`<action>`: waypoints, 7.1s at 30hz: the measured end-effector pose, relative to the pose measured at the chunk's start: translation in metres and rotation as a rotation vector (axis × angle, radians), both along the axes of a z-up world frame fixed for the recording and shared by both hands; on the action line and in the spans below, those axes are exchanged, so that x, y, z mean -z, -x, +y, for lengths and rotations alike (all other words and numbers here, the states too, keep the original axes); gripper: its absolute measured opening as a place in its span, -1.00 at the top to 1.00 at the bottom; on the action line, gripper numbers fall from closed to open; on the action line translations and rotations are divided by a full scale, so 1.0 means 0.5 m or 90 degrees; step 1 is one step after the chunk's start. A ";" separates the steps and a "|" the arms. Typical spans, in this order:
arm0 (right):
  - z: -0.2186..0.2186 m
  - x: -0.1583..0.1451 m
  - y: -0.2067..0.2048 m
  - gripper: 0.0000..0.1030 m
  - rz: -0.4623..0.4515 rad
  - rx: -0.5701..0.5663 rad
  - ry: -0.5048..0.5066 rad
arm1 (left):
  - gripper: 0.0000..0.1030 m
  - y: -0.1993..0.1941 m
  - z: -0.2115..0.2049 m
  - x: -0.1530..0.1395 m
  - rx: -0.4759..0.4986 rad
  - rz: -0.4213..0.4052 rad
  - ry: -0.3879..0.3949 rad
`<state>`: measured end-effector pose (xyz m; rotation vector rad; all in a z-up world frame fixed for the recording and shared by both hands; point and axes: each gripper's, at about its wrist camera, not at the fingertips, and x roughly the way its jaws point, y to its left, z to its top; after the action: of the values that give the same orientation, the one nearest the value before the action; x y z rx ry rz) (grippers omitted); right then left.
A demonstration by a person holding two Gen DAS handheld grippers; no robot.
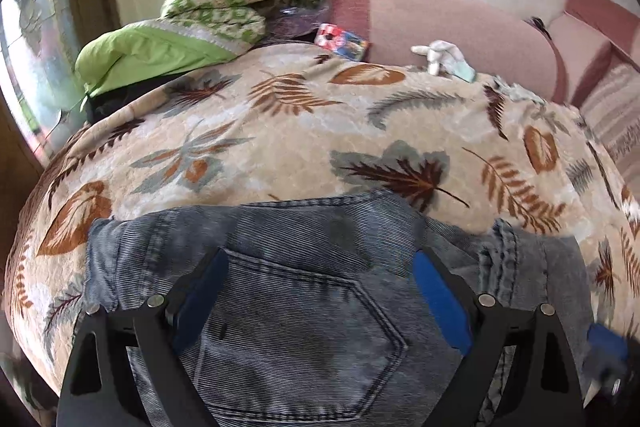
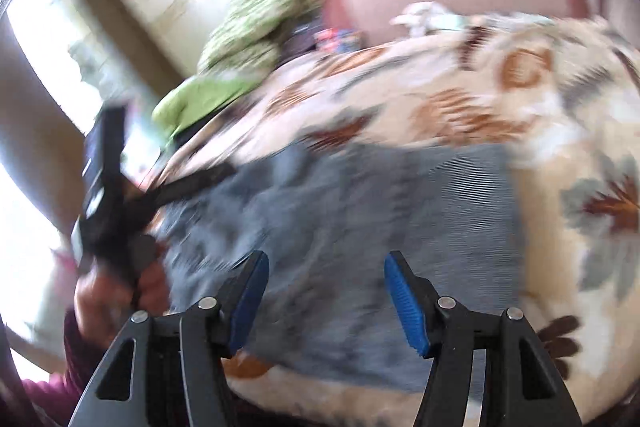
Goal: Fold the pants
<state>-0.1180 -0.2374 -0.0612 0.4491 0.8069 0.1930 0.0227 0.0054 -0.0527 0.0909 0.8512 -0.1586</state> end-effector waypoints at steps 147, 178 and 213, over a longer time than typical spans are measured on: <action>0.070 -0.065 -0.036 -0.24 -0.100 -0.083 0.025 | -0.34 0.125 0.353 0.123 -0.306 0.208 0.547; -0.024 -0.040 -0.061 -0.24 -0.055 0.041 -0.025 | 0.65 0.137 0.258 0.001 -0.161 -0.025 0.306; -0.295 -0.104 0.016 -0.24 -0.105 0.229 -0.134 | -0.17 0.242 -0.139 -0.083 0.398 -0.007 0.177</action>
<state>-0.1259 -0.3848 -0.0091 0.7577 0.5347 -0.0214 -0.0985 -0.0641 -0.0110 0.0942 0.7611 -0.8584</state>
